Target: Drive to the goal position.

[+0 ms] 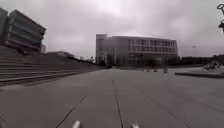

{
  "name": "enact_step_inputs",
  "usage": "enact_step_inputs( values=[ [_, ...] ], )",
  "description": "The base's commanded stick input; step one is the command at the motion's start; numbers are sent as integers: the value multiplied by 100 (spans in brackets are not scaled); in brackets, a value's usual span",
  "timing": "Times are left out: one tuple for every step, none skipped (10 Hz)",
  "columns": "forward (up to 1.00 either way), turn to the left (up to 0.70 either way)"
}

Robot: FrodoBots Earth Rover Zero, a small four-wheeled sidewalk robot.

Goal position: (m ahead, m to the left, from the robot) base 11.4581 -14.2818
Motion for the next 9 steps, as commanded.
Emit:
enact_step_inputs(
  values=[
    [70, 0],
    [70, 0],
    [70, 0],
    [70, 0],
    [70, 0],
    [70, 0],
    [70, 0],
    [70, -1],
    [70, -3]
  ],
)
